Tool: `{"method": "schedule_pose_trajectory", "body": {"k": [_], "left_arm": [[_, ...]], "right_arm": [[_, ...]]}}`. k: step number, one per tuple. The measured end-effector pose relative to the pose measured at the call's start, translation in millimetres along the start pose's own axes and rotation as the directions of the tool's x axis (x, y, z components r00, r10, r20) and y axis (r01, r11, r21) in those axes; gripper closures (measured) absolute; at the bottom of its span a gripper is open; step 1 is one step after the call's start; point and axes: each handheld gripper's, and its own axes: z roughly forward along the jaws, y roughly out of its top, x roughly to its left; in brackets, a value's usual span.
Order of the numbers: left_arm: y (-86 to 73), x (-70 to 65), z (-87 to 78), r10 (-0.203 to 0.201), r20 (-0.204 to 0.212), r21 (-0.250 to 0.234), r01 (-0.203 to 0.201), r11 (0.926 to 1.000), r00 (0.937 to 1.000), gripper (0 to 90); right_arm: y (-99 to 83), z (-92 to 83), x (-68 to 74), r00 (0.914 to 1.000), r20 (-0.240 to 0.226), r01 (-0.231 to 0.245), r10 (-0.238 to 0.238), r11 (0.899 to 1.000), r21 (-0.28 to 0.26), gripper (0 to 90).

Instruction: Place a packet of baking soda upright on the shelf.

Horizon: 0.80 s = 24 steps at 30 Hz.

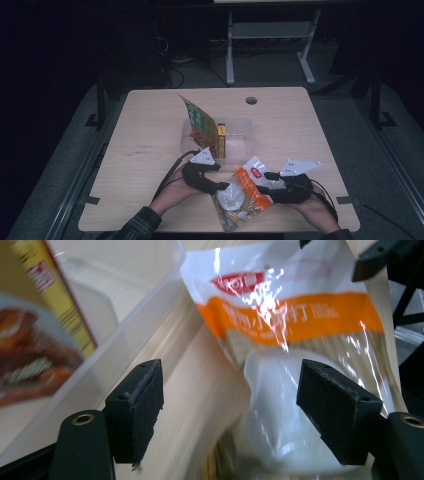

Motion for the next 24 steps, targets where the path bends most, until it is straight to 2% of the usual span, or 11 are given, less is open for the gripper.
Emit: {"method": "schedule_pose_trajectory", "body": {"k": [5, 9, 12, 14, 20, 23, 24], "left_arm": [[5.8, 1.8, 16.8, 0.002, 0.028, 0.016, -0.002, 0.9999, 0.9996, 29.7], [8.5, 1.1, 32.8, 0.000, 0.050, 0.049, -0.002, 0.9988, 0.9987, 31.4], [9.0, 0.3, 41.4, 0.025, 0.063, 0.084, -0.030, 0.9960, 0.9977, 31.7], [8.7, -0.1, 45.0, 0.022, 0.080, 0.095, -0.029, 0.9951, 0.9965, 32.6], [10.2, -1.3, 48.6, 0.010, 0.139, 0.098, -0.024, 0.9949, 0.9903, 49.5], [11.3, -2.4, 48.4, 0.025, 0.136, 0.102, -0.040, 0.9940, 0.9904, 66.6], [12.0, -3.6, 47.8, 0.045, 0.140, 0.103, -0.059, 0.9929, 0.9892, 73.1]], "right_arm": [[-3.0, -4.2, 1.0, 1.0000, 0.004, 0.003, -0.002, 1.000, -0.008, 44.1], [-6.1, -6.4, 2.8, 0.9999, 0.011, -0.002, 0.002, 1.000, -0.010, 44.2], [-8.6, -9.9, 4.4, 0.9995, 0.024, -0.019, 0.019, 1.000, -0.008, 44.2], [-10.0, -11.8, 4.7, 0.9994, 0.031, -0.018, 0.019, 1.000, -0.012, 44.3], [-14.3, -15.8, 5.3, 0.9984, 0.047, -0.029, 0.030, 0.999, -0.014, 44.3], [-15.3, -16.5, 4.4, 0.9982, 0.050, -0.033, 0.034, 0.999, -0.016, 44.3], [-15.2, -16.5, 4.4, 0.9981, 0.050, -0.035, 0.036, 0.999, -0.017, 44.2]]}}
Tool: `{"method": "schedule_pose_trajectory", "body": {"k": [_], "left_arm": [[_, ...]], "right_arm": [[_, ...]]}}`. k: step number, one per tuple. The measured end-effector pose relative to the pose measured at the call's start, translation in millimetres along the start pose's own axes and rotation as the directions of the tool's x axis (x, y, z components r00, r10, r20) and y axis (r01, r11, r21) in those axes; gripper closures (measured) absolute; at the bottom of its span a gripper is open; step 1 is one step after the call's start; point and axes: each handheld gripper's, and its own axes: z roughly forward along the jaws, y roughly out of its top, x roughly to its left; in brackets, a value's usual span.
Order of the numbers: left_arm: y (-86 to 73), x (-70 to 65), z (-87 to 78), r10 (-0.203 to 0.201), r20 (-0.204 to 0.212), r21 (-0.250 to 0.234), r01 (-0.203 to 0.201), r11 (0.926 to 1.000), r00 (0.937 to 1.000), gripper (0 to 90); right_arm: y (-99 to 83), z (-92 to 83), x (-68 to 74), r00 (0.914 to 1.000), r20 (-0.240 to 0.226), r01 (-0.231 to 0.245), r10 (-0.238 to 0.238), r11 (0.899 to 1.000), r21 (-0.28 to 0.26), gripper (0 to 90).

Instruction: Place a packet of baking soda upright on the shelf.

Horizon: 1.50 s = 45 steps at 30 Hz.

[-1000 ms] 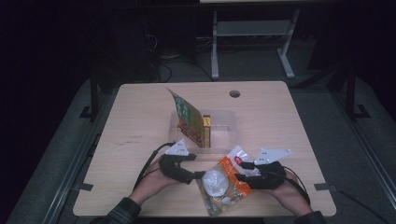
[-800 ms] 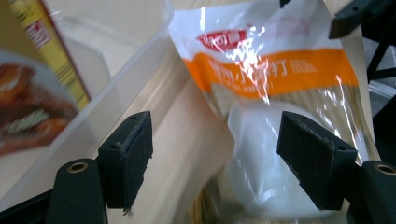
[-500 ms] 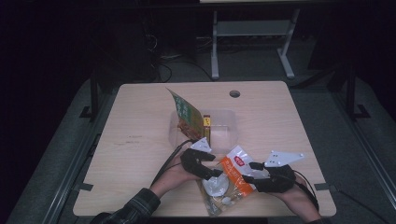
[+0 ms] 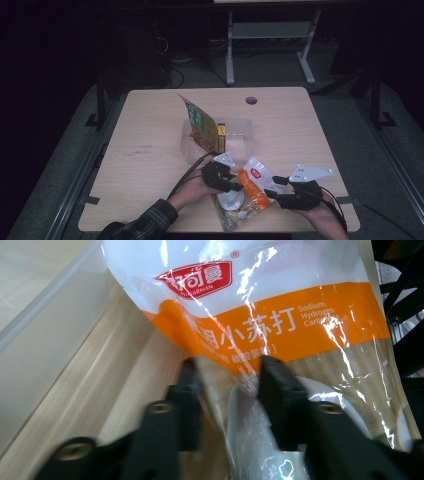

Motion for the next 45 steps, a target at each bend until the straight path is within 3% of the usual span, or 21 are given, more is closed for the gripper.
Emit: {"method": "schedule_pose_trajectory", "body": {"k": [2, 4, 11, 17, 23, 26, 30, 37, 45], "left_arm": [[0.6, -2.8, 0.9, 0.016, 0.007, 0.005, -0.016, 0.9999, 0.9998, 83.4], [1.8, -6.2, 1.1, 0.038, 0.006, 0.006, -0.038, 0.9993, 0.9993, 86.5], [4.2, -10.7, -3.1, 0.060, 0.005, -0.024, -0.060, 0.9979, 0.9982, 88.7], [5.9, -14.1, -10.1, 0.080, -0.034, -0.051, -0.081, 0.9954, 0.9962, 89.1], [5.2, -14.7, -26.6, 0.059, -0.069, -0.099, -0.065, 0.9929, 0.9959, 89.3], [3.2, -13.5, -35.2, 0.065, -0.094, -0.095, -0.074, 0.9928, 0.9935, 89.4], [0.0, -11.8, -46.3, 0.044, -0.109, -0.116, -0.056, 0.9917, 0.9931, 89.5], [-4.1, -13.2, -71.9, 0.020, -0.145, -0.189, -0.047, 0.9808, 0.9892, 89.5], [-9.1, -16.6, -97.8, -0.012, -0.183, -0.258, -0.036, 0.9654, 0.9830, 89.7]], "right_arm": [[0.7, -0.1, 0.0, 1.0000, 0.000, 0.000, 0.000, 1.000, 0.000, 44.0], [1.1, 0.4, 0.2, 1.0000, -0.001, 0.003, -0.003, 1.000, -0.004, 43.9], [1.4, -0.1, -0.2, 1.0000, 0.000, 0.001, -0.001, 1.000, -0.007, 42.8], [1.7, -0.4, 0.0, 1.0000, 0.007, -0.001, 0.001, 1.000, -0.013, 40.8], [2.5, -3.2, -1.8, 0.9998, 0.014, -0.011, 0.012, 0.999, -0.038, 37.7], [2.7, -4.3, -3.1, 0.9995, 0.022, -0.022, 0.023, 0.999, -0.047, 35.7], [3.0, -4.7, -3.9, 0.9994, 0.019, -0.027, 0.028, 0.998, -0.058, 34.3], [4.8, -0.4, -5.0, 0.9993, -0.009, -0.036, 0.035, 0.997, -0.067, 31.2], [13.0, 11.7, -4.3, 0.9954, -0.093, -0.031, 0.023, 0.996, -0.083, 30.4]]}}
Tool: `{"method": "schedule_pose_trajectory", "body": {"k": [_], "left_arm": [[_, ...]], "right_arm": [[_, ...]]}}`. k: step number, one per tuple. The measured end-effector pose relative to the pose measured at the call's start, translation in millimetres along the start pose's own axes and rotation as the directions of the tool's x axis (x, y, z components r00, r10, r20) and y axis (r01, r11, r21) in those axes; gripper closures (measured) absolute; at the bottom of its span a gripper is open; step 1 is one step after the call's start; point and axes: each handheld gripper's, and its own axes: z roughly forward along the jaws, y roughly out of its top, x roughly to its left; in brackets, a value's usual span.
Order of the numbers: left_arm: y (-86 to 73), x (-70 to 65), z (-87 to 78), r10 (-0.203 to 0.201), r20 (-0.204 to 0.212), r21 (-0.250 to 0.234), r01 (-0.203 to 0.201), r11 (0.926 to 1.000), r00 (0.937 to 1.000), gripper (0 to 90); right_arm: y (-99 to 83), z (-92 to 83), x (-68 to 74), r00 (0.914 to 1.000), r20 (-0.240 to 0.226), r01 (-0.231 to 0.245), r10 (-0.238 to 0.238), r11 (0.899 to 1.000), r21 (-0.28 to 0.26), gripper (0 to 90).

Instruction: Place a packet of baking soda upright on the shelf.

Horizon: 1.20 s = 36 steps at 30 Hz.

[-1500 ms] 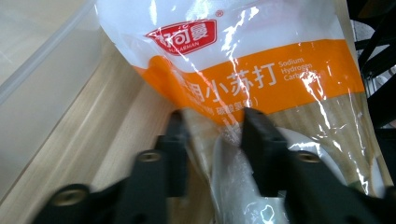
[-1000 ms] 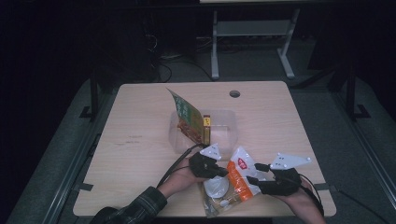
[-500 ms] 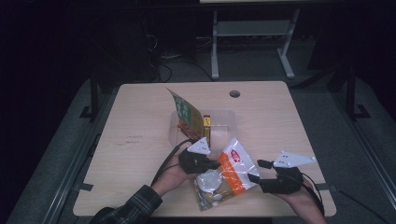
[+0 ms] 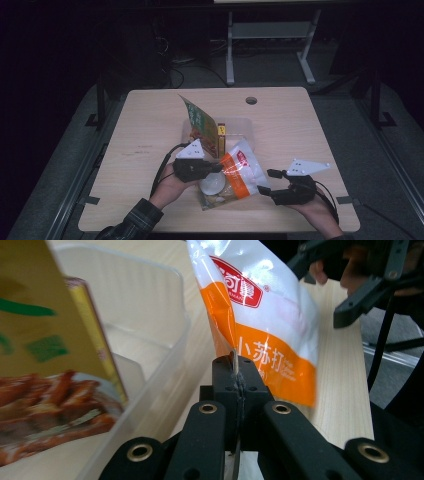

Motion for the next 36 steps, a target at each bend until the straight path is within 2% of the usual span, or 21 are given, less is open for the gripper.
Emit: {"method": "schedule_pose_trajectory", "body": {"k": [3, 8, 15, 23, 26, 32, 34, 36], "left_arm": [[0.5, -0.1, -8.8, -0.003, -0.021, -0.026, 0.002, 0.9997, 0.9998, 89.7], [0.1, 1.8, -21.9, -0.032, -0.045, -0.069, 0.029, 0.9972, 0.9985, 89.8], [1.4, 4.1, -37.7, -0.066, -0.059, -0.136, 0.057, 0.9890, 0.9961, 89.7], [3.1, 6.2, -43.9, -0.072, -0.068, -0.162, 0.060, 0.9849, 0.9951, 89.7], [3.4, 6.2, -44.3, -0.079, -0.067, -0.169, 0.067, 0.9833, 0.9946, 89.7], [2.0, 7.7, -44.2, -0.086, -0.071, -0.175, 0.073, 0.9819, 0.9937, 89.7], [0.8, 8.4, -43.3, -0.096, -0.069, -0.174, 0.083, 0.9812, 0.9930, 89.6], [-0.8, 9.9, -42.5, -0.096, -0.067, -0.177, 0.083, 0.9808, 0.9931, 89.6]], "right_arm": [[4.5, 7.1, -0.4, 0.9990, -0.044, -0.002, 0.002, 1.000, -0.018, 30.3], [14.6, 19.9, -3.6, 0.9941, -0.108, -0.014, 0.005, 0.997, -0.082, 30.7], [26.0, 40.2, -3.7, 0.9884, -0.148, 0.014, -0.030, 0.994, -0.108, 32.2], [37.7, 61.2, 0.6, 0.9769, -0.211, 0.007, -0.031, 0.994, -0.112, 48.6], [39.6, 67.5, 1.4, 0.9699, -0.243, -0.015, -0.015, 0.993, -0.119, 57.1], [43.9, 67.9, 2.0, 0.9595, -0.281, -0.060, 0.014, 0.986, -0.154, 81.7], [45.2, 65.5, 3.3, 0.9563, -0.292, -0.063, 0.012, 0.984, -0.166, 87.8], [46.5, 63.2, 3.9, 0.9540, -0.300, -0.059, 0.005, 0.984, -0.170, 89.2]]}}
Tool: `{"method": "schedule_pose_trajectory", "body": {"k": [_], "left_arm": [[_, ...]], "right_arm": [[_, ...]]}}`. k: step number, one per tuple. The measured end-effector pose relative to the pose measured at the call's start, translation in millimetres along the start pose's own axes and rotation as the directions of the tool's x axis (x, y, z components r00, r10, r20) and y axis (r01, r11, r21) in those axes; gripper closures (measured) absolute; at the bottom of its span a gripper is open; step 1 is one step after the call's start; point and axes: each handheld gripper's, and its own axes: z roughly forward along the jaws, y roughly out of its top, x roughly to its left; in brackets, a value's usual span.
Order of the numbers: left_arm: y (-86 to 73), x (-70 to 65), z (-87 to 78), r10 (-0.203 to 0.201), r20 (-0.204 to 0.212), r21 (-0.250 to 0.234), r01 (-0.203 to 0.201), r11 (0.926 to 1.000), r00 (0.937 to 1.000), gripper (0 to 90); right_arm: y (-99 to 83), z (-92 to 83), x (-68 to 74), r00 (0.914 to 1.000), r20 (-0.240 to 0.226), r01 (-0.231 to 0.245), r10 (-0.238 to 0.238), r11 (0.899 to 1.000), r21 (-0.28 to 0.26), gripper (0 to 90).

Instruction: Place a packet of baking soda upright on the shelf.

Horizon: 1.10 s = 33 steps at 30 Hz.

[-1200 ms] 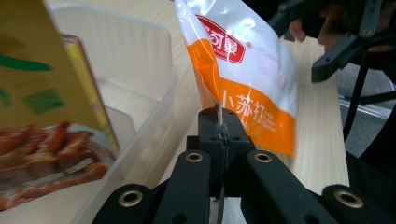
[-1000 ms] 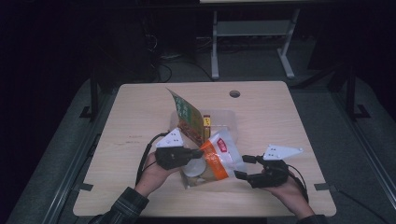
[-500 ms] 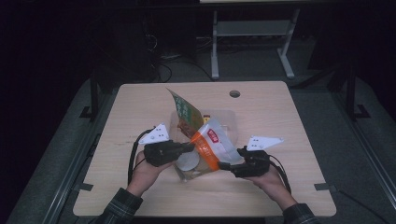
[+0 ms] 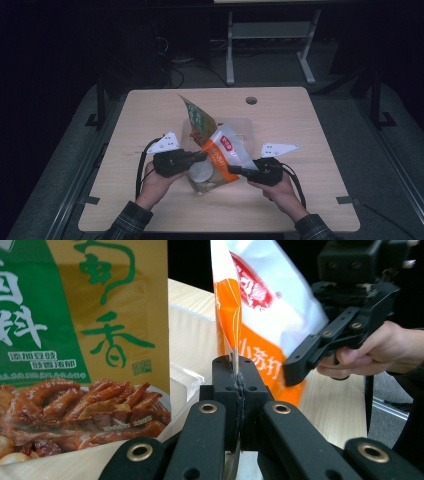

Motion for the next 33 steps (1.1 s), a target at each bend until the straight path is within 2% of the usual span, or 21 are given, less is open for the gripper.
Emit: {"method": "schedule_pose_trajectory", "body": {"k": [3, 6, 12, 17, 19, 22, 27, 33], "left_arm": [[-1.5, -1.3, 2.4, 0.014, -0.006, 0.006, -0.014, 0.9999, 0.9999, 89.5], [-3.7, -4.5, 6.8, 0.052, -0.016, 0.040, -0.051, 0.9979, 0.9985, 89.2], [-11.5, -10.4, 21.5, 0.078, 0.004, 0.107, -0.078, 0.9912, 0.9969, 88.8], [-12.8, -14.6, 26.5, 0.079, 0.030, 0.115, -0.082, 0.9900, 0.9964, 88.3], [-12.5, -12.8, 25.7, 0.061, 0.046, 0.108, -0.066, 0.9919, 0.9970, 87.3], [-12.5, -12.3, 25.4, 0.052, 0.049, 0.100, -0.057, 0.9933, 0.9974, 83.6], [-14.5, -15.0, 29.1, 0.088, 0.032, 0.118, -0.091, 0.9889, 0.9956, 70.5], [-15.1, -14.7, 28.2, 0.095, 0.016, 0.136, -0.097, 0.9860, 0.9953, 57.6]], "right_arm": [[3.8, -2.9, 3.1, 0.9996, 0.004, 0.027, -0.027, 1.000, -0.003, 89.6], [8.0, -5.8, 7.5, 0.9981, 0.021, 0.058, -0.058, 0.998, -0.004, 89.8], [15.6, -8.7, 13.9, 0.9960, 0.007, 0.089, -0.089, 0.996, -0.018, 89.9], [18.8, -12.8, 17.7, 0.9931, 0.005, 0.117, -0.117, 0.993, -0.026, 89.9], [19.2, -16.5, 19.1, 0.9919, 0.006, 0.127, -0.127, 0.992, -0.023, 89.9], [18.5, -23.6, 20.5, 0.9912, 0.016, 0.132, -0.131, 0.991, -0.019, 89.9], [16.7, -30.9, 25.1, 0.9886, 0.030, 0.147, -0.147, 0.989, 0.001, 89.9], [15.0, -42.6, 25.2, 0.9876, 0.046, 0.150, -0.150, 0.989, 0.002, 89.8]]}}
